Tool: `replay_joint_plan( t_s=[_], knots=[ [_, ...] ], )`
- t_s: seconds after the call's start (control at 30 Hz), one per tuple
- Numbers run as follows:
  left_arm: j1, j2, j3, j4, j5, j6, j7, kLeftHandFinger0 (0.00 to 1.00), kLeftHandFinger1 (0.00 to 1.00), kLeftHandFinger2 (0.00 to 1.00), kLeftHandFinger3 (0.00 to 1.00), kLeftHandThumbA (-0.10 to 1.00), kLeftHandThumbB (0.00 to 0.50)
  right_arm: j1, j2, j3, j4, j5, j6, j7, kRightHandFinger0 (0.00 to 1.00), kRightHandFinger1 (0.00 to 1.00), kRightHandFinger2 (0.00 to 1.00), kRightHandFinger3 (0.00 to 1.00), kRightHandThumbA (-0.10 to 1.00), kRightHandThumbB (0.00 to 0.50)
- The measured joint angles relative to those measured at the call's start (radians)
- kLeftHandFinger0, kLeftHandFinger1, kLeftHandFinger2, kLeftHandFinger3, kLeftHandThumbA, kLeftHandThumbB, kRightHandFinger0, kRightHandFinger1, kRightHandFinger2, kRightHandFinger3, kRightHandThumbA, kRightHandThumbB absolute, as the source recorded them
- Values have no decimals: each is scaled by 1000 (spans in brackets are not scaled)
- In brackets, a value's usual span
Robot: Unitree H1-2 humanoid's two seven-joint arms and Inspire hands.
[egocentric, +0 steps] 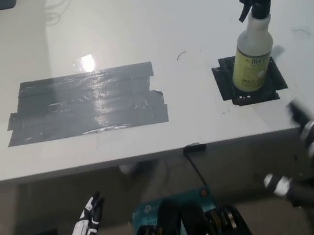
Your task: A spray bottle is kept on the black marked spot on the table infront of the robot and the robot extends its right arm to pick it up and hands it to a person
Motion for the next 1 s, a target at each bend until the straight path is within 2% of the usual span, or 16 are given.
replay_joint_plan(
  t_s=[0.1, 0.23, 0.47, 0.6, 0.77, 0.83, 0.97, 1.0],
  knots=[
    [0, -1, 0, 2, 2, -7, 0, 1000, 1000, 1000, 1000, 1000, 500, -75, -3, -38, -16, 0, 2, -9, 1000, 1000, 1000, 1000, 1000, 334],
    [-1, -2, 1, 2, 2, -10, 0, 1000, 1000, 1000, 1000, 1000, 495, -156, -3, -71, 8, 3, 28, -15, 1000, 1000, 1000, 1000, 1000, 300],
    [-2, -9, 1, 2, 4, -12, 0, 1000, 1000, 1000, 1000, 1000, 497, -275, -13, -111, 156, 21, 94, -17, 1000, 1000, 1000, 1000, 1000, 305],
    [-2, -11, 2, 2, 5, -14, 0, 1000, 1000, 1000, 1000, 1000, 500, -341, -31, -122, 259, 26, 118, -17, 1000, 1000, 1000, 1000, 1000, 269],
    [-3, -11, 3, 1, 6, -15, 0, 1000, 1000, 1000, 1000, 1000, 495, -434, -47, -124, 415, 29, 153, -16, 1000, 1000, 1000, 1000, 1000, 283],
    [-3, -11, 3, 1, 6, -15, 0, 1000, 1000, 1000, 1000, 1000, 497, -474, -51, -124, 486, 31, 162, -16, 1000, 1000, 1000, 1000, 1000, 308],
    [-4, -11, 4, 1, 7, -15, 0, 1000, 1000, 1000, 1000, 1000, 490, -561, -58, -123, 624, 29, 177, -18, 1000, 1000, 1000, 1000, 1000, 314],
    [-4, -11, 4, 1, 7, -15, 0, 1000, 1000, 1000, 1000, 1000, 492, -578, -60, -122, 656, 28, 180, -19, 1000, 1000, 1000, 1000, 1000, 303]
  ],
)
